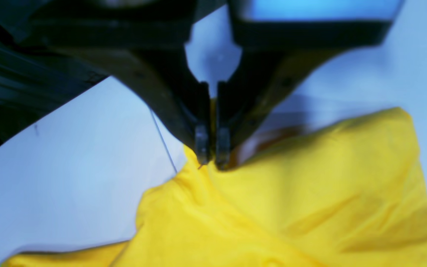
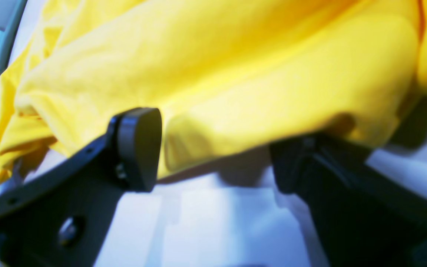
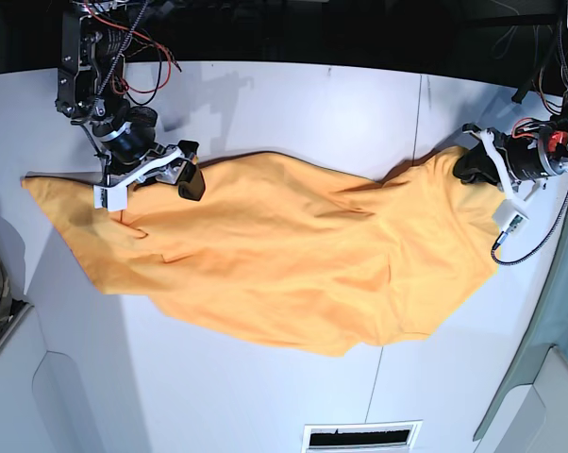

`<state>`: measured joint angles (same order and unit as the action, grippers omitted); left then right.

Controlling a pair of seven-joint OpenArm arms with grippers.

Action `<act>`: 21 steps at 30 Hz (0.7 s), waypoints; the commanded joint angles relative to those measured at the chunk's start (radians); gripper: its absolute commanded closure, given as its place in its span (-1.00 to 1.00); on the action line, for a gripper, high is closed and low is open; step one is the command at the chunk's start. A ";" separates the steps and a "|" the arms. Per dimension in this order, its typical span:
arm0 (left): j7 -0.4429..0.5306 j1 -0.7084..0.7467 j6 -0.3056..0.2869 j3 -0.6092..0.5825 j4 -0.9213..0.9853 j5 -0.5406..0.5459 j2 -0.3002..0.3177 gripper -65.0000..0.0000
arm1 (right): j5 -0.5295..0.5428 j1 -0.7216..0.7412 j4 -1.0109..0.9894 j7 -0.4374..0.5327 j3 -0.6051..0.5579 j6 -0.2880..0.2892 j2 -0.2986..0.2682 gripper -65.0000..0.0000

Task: Layout the t-shirt on the table in an organized manner, then fold the t-shirt properly
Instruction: 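Lift the shirt with both grippers and pull it taut apart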

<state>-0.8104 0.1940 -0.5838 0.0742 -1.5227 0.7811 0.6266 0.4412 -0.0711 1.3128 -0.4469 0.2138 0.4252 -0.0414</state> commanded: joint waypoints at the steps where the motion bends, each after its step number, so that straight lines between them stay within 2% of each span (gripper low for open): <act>1: 0.023 -0.008 -0.004 0.010 -0.013 0.012 0.019 1.00 | -0.020 0.014 0.002 -0.025 0.000 -0.006 -0.003 -0.04; 4: 0.025 -0.008 -0.004 0.011 -0.013 0.005 0.020 1.00 | -0.019 0.010 0.024 -0.035 0.003 0.018 -0.003 0.71; 6: 0.024 -0.011 -0.004 0.011 -0.013 0.005 0.025 1.00 | -0.006 0.007 0.064 -0.110 0.019 0.050 -0.003 0.99; 10: 0.008 -0.011 -0.012 0.031 -0.068 0.009 0.053 1.00 | 0.067 0.007 0.238 -0.319 0.112 0.051 -0.003 1.00; 13: -0.031 -0.010 -0.038 0.082 -0.153 0.069 0.075 1.00 | 0.149 0.007 0.401 -0.397 0.226 0.054 -0.035 1.00; 17: -0.114 -0.010 -0.042 0.165 -0.263 0.190 0.118 1.00 | 0.241 0.010 0.525 -0.426 0.350 0.054 -0.136 1.00; 21: -0.114 -0.010 -0.079 0.219 -0.307 0.257 0.183 1.00 | 0.259 0.048 0.550 -0.420 0.439 0.054 -0.196 1.00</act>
<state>-0.9241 0.1936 -0.6758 0.2745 -1.8221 1.0668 0.7822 0.7105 -0.0391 1.8446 -0.9077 0.6384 0.4923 -0.2142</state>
